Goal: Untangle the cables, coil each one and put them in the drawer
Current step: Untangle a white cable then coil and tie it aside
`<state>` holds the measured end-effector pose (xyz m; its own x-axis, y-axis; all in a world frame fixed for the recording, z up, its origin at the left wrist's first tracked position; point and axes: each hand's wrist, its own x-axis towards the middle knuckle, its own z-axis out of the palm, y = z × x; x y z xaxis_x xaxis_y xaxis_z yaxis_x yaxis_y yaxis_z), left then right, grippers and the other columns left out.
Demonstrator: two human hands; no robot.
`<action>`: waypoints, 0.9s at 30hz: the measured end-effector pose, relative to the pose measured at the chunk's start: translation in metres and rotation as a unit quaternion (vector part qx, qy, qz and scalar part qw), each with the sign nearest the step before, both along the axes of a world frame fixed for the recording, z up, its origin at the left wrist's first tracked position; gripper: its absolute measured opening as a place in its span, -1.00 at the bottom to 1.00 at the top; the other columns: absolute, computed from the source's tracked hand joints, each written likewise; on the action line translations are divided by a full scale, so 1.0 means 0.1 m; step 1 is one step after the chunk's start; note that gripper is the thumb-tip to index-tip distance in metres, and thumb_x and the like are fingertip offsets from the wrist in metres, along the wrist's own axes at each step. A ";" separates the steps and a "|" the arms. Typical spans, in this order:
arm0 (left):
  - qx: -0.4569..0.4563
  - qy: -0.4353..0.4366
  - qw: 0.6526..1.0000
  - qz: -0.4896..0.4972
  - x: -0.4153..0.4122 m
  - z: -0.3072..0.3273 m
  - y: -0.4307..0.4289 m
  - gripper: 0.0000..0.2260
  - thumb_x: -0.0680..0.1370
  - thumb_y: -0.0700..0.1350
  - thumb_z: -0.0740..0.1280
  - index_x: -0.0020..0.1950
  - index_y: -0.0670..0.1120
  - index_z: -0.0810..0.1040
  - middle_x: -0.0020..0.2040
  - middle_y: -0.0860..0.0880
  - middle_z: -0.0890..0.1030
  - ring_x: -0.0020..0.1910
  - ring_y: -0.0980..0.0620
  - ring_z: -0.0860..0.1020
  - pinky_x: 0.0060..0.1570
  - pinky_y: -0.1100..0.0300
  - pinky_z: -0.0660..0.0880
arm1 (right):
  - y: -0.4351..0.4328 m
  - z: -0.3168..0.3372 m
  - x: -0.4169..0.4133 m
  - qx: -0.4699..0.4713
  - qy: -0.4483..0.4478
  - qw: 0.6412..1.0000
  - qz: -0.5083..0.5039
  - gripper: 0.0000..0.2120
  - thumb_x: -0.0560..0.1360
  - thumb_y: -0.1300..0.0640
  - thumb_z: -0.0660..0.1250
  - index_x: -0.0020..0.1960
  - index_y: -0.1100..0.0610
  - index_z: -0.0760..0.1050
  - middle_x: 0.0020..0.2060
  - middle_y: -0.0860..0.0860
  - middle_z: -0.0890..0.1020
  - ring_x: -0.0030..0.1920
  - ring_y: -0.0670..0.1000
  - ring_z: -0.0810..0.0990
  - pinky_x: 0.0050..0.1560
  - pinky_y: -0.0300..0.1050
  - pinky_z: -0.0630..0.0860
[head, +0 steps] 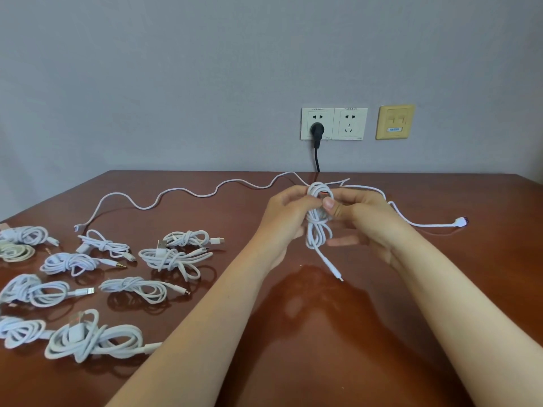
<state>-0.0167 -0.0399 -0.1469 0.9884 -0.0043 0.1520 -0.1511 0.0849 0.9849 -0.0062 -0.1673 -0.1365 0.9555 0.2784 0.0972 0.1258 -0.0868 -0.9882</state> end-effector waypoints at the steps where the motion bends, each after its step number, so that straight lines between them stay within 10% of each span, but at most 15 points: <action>1: -0.002 0.007 1.000 0.001 -0.01 0.01 -0.01 -0.96 0.52 -0.22 0.31 -0.07 -0.13 0.55 -0.16 -0.11 0.60 -0.11 -0.09 0.61 0.07 -0.02 0.53 | -0.01 0.00 0.01 -0.001 -0.006 1.000 -0.003 -0.88 0.53 0.19 0.29 -0.04 0.03 0.57 -0.22 -0.03 0.66 -0.26 -0.12 0.65 -0.29 -0.15 0.63; 9: -0.049 0.029 0.998 0.026 0.04 0.02 -0.04 -0.93 0.49 -0.23 0.32 -0.18 -0.15 0.57 -0.24 -0.10 0.58 -0.20 -0.08 0.58 -0.01 0.00 0.56 | 0.06 -0.05 0.02 -0.038 -0.080 0.989 -0.116 -0.84 0.40 0.17 0.45 -0.20 0.04 0.46 -0.26 0.04 0.63 -0.34 -0.01 0.62 -0.27 -0.02 0.59; 16: -0.137 0.062 0.989 -0.019 0.10 0.02 0.06 -0.94 0.51 -0.19 0.33 -0.13 -0.13 0.58 -0.25 -0.06 0.65 -0.31 0.05 0.64 -0.26 0.23 0.59 | 0.19 -0.12 -0.09 -0.213 -0.301 0.889 -0.273 -0.93 0.48 0.01 0.34 -0.11 0.00 0.52 -0.31 -0.14 0.49 -0.21 -0.04 0.45 -0.25 -0.15 0.25; 27: -0.154 0.123 0.980 -0.009 0.09 -0.05 0.09 -0.94 0.57 -0.22 0.26 -0.06 -0.16 0.51 -0.21 -0.07 0.62 -0.28 0.01 0.61 -0.17 0.12 0.56 | 0.20 -0.09 -0.08 -0.365 -0.364 0.826 -0.227 -0.86 0.51 0.11 0.27 -0.03 0.14 0.55 -0.10 0.06 0.64 -0.03 0.16 0.54 -0.14 -0.11 0.22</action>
